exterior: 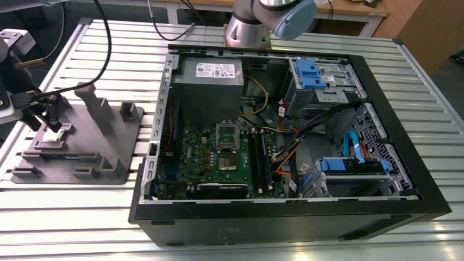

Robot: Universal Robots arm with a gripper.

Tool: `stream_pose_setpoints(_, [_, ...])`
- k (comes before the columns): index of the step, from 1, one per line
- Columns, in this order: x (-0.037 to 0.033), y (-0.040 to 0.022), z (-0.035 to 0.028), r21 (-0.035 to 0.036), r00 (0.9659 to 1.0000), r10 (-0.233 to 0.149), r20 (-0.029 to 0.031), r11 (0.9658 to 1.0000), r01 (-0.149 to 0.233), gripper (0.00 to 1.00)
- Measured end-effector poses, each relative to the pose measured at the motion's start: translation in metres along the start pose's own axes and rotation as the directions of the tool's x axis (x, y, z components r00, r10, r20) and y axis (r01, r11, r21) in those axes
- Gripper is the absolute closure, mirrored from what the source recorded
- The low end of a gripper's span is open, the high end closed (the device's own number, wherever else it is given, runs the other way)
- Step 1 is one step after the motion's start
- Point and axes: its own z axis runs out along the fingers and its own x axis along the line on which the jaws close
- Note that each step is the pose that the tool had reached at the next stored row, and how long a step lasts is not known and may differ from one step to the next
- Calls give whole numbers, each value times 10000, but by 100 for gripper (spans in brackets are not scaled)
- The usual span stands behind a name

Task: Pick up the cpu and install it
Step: 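Pick up the cpu and move it towards the insertion slot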

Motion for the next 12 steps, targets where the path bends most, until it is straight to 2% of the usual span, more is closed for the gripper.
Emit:
stream_pose_setpoints(3, [0, 0, 0, 0, 10000, 1, 1, 10000, -1, 51])
stream_pose_setpoints(4, [0, 0, 0, 0, 10000, 1, 1, 10000, -1, 45])
stream_pose_setpoints(6, [1, 0, 6, -2, 10000, -17, 3, 10000, 17, 45])
stream_pose_setpoints(12, [4, 0, 85, -13, 9985, -540, 3, 9985, 540, 45])
